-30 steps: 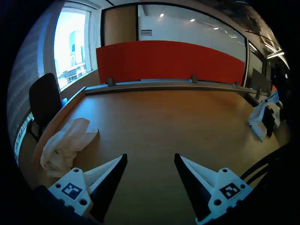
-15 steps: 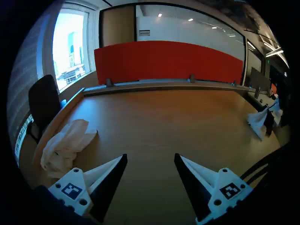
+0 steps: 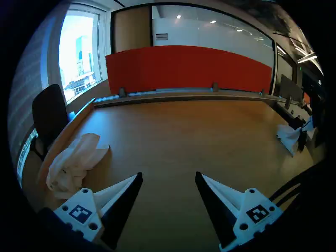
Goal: Fold towel
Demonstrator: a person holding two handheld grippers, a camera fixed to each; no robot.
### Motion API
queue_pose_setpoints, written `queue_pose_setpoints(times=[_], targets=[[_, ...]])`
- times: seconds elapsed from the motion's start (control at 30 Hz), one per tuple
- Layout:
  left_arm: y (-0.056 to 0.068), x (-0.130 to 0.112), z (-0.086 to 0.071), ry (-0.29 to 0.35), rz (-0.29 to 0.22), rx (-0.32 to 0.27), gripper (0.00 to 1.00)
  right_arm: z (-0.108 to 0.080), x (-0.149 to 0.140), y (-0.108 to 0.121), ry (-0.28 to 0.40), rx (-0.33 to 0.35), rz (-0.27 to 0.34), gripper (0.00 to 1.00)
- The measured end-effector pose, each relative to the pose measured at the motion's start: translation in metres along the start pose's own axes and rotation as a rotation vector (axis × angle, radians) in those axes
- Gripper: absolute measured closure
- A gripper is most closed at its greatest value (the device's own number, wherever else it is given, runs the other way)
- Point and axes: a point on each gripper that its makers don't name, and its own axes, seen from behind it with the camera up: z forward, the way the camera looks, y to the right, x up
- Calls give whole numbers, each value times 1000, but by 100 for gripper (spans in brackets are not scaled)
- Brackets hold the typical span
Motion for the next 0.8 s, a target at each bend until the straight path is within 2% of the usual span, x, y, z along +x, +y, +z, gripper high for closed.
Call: queue_pose_setpoints(times=[0.3, 0.8], targets=[[0, -3, -1, -6, 6, 3, 7, 12, -27, 2, -67, -17, 22, 96], [-4, -4, -2, -11, 12, 13, 7, 28, -54, 0, -135, -37, 48, 96]])
